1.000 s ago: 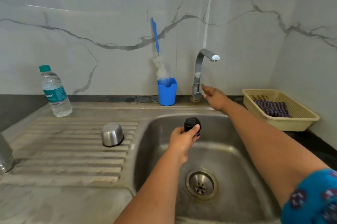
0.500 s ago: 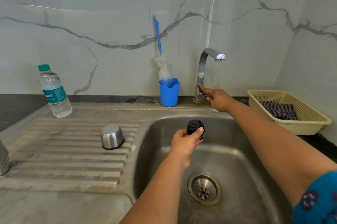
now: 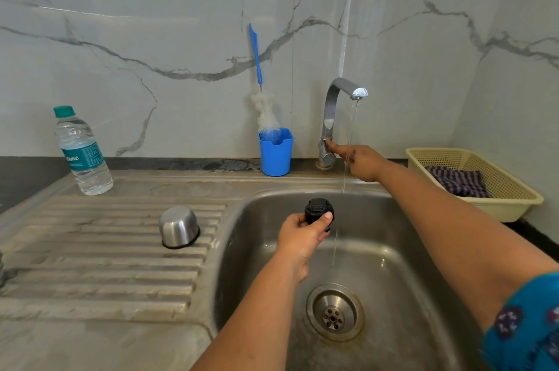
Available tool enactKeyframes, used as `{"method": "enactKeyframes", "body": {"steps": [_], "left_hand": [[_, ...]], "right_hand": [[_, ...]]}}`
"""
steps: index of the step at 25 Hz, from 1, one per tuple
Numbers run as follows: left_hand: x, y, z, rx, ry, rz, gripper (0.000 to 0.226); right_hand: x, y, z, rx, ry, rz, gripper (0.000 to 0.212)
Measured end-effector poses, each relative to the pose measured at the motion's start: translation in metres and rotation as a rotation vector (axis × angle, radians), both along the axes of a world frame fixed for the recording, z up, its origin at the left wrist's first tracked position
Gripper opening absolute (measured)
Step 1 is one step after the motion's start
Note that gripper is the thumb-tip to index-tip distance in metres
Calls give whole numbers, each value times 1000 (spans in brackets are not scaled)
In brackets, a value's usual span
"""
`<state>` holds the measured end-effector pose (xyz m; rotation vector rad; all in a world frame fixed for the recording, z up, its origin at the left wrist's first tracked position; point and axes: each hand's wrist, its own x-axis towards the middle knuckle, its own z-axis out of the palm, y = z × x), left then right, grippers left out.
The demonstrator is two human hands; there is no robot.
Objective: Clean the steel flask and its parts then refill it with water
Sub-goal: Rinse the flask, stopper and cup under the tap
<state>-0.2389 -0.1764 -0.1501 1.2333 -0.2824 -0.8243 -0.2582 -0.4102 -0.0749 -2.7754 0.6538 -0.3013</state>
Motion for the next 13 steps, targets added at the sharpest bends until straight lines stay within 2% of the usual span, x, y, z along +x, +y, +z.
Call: {"method": "enactKeyframes", "body": {"steps": [13], "left_hand": [[5,0,-3,24,-39,-4,38]], "right_hand": [[-2,8,5,-8,15,-3,88]]}}
